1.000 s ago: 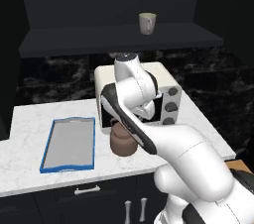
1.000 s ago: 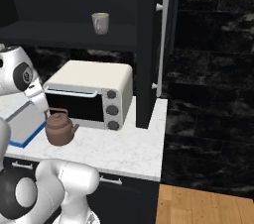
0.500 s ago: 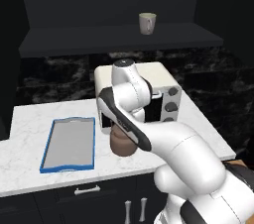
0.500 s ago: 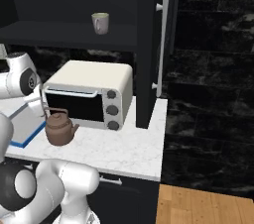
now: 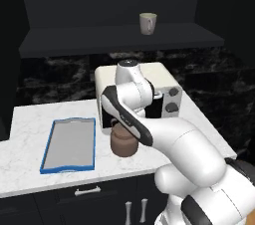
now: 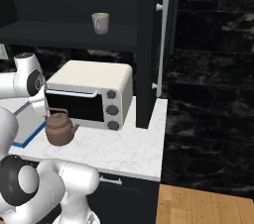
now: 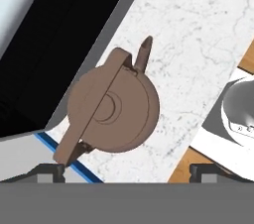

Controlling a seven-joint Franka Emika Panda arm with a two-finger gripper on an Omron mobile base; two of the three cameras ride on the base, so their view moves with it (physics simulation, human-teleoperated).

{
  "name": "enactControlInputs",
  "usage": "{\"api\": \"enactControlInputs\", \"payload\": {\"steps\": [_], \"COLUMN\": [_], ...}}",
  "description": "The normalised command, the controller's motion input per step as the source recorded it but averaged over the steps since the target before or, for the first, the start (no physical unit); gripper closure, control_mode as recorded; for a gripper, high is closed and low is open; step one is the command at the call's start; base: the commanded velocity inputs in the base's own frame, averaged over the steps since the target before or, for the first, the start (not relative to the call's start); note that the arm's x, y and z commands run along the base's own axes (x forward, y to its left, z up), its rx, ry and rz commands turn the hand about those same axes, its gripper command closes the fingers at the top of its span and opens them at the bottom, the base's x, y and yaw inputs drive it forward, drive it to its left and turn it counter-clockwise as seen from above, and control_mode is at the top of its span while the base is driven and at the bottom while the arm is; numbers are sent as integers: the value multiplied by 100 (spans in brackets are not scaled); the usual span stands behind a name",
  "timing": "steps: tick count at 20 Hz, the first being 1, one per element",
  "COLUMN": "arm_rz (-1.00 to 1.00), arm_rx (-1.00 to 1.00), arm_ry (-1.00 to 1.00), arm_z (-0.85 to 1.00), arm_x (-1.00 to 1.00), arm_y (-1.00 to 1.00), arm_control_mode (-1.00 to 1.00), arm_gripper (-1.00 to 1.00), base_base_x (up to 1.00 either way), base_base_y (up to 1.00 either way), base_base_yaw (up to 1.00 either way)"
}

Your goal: Pick the kettle from the counter and place it on the tray. Then pick the mug from the cabinet and place it on the tray. Then close the cabinet doors.

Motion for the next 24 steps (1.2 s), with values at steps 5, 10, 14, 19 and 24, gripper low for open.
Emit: {"api": "enactControlInputs", "payload": {"steps": [5,10,14,19,24], "arm_rz": [0,0,0,0,0], "arm_rx": [0,0,0,0,2], "arm_ry": [10,6,1,0,0], "arm_z": [-1,-9,-21,-25,-40], "arm_x": [24,26,14,4,0], "arm_y": [0,0,0,-4,-11], "arm_control_mode": [-100,-100,-100,-100,-100], "arm_gripper": [-100,-100,-100,-100,-100], "base_base_x": [0,0,0,0,0], "base_base_y": [0,0,0,0,0], "base_base_yaw": [0,0,0,0,0]}}
